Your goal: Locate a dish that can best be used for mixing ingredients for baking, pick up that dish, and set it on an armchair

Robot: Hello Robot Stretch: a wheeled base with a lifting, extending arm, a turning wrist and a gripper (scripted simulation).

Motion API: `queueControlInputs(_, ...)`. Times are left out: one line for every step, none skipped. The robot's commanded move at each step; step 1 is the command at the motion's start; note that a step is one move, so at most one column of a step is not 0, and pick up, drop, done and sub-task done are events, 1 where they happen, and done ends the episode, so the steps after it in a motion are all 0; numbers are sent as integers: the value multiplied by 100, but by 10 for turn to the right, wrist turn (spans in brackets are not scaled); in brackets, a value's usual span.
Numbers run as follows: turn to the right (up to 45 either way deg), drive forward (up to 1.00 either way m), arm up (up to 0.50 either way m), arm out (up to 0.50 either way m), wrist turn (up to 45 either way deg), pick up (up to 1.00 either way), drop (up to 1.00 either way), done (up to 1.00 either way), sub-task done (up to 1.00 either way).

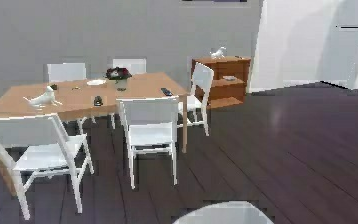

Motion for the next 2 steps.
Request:
queueControlInputs(-450, 0, 0, 0, 0, 0, 0, 0, 0)
queueControlInputs(-450, 0, 0, 0, 0, 0, 0, 0, 0)
